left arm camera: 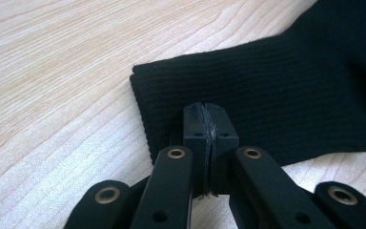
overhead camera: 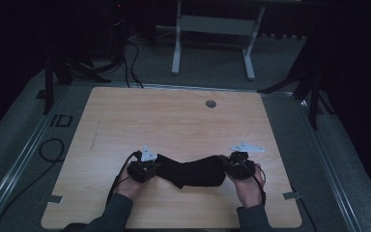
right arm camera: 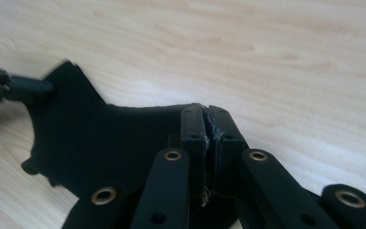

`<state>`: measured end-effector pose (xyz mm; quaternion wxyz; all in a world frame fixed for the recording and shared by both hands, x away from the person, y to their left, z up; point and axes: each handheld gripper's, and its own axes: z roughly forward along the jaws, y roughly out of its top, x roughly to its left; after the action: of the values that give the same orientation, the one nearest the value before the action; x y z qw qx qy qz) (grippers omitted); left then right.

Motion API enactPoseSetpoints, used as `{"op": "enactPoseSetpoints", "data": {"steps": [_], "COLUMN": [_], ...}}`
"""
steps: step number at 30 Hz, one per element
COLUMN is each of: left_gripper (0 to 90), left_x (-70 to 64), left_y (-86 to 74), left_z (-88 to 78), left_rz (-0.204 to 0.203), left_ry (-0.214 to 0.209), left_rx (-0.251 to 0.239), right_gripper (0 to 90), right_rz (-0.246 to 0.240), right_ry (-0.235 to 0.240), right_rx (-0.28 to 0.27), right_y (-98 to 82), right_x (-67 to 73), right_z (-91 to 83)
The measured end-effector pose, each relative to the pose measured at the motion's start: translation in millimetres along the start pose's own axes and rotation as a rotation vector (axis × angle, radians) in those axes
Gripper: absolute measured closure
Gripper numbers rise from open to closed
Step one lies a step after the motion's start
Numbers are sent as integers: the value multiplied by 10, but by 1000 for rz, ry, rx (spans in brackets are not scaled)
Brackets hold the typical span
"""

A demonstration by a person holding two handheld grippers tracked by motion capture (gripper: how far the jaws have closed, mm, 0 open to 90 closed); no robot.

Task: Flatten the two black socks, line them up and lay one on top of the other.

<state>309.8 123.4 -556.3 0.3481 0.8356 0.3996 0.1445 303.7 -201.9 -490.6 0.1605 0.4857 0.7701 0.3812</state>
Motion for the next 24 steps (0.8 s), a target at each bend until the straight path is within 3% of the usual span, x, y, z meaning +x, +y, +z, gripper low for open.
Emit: {"op": "enactPoseSetpoints", "data": {"steps": [7,11,15,20,24], "left_gripper": [883,880,876,875,873], "left_x": [-13,-17,-25,-37,-43], "left_y": [1,1,-4,-5,-3], "left_z": [-5,-5,-14,-16,-20], "left_rz": [4,6,7,6,4], "left_ry": [1,3,0,3,1], "left_rx": [3,2,7,7,12], "right_gripper": [851,839,808,789,774], "right_rz": [10,4,-33,-47,-47], "right_ry": [-29,-50,-89,-93,-87], "right_rx": [99,124,170,177,151], "right_y": [-203,-249,-296,-313,-318], "right_x": [-85,-109,-101,-108,-154], "right_z": [296,354,422,464,510]}}
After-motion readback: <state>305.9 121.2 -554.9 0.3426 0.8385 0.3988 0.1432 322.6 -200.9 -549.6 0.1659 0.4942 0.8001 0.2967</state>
